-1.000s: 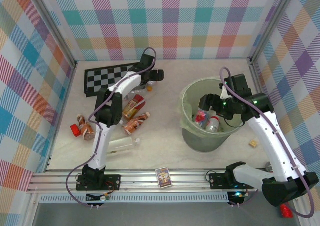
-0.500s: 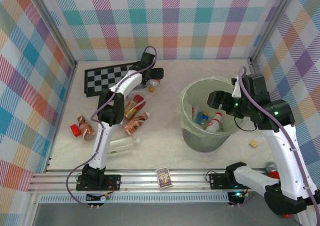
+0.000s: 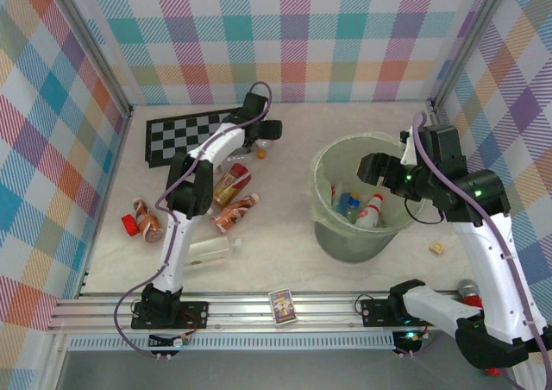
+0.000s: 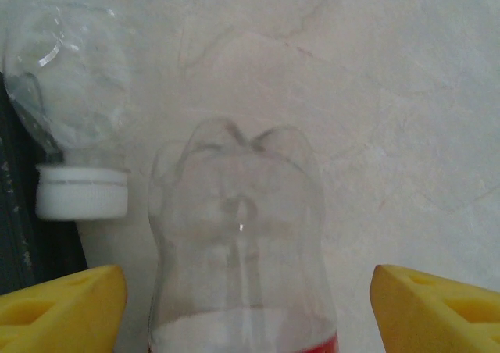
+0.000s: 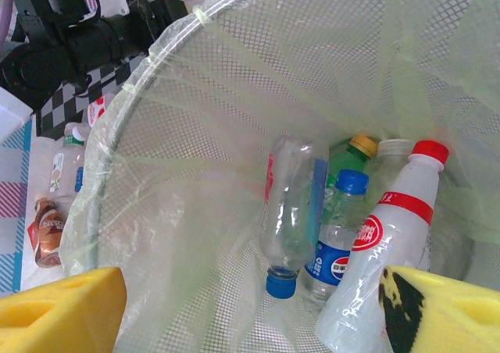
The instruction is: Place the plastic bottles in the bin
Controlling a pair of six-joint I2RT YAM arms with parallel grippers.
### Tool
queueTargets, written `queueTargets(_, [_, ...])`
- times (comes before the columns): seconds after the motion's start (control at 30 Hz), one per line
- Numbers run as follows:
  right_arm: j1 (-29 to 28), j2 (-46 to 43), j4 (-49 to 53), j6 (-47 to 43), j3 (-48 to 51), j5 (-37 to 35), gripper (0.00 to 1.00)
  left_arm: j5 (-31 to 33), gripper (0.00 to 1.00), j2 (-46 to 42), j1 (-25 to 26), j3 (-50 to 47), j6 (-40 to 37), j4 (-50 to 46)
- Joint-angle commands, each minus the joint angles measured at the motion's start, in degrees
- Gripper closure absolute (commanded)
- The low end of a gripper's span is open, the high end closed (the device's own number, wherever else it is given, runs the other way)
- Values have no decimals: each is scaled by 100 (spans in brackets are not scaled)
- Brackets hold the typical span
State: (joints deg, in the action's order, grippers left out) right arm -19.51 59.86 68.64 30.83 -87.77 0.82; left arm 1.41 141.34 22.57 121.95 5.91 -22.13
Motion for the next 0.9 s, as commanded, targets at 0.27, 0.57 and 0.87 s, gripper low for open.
queueTargets(0.27, [-18, -53, -60, -88, -83, -83, 15, 427, 20, -279, 406, -701, -329, -597])
queueTargets(0.57, [-18, -52, -87, -122, -105, -107, 14, 500, 40, 3, 382, -174, -373, -827])
queueTargets(0.87, [-17, 34, -162, -172, -232, -68, 14, 96, 50, -844, 386, -535, -362, -556])
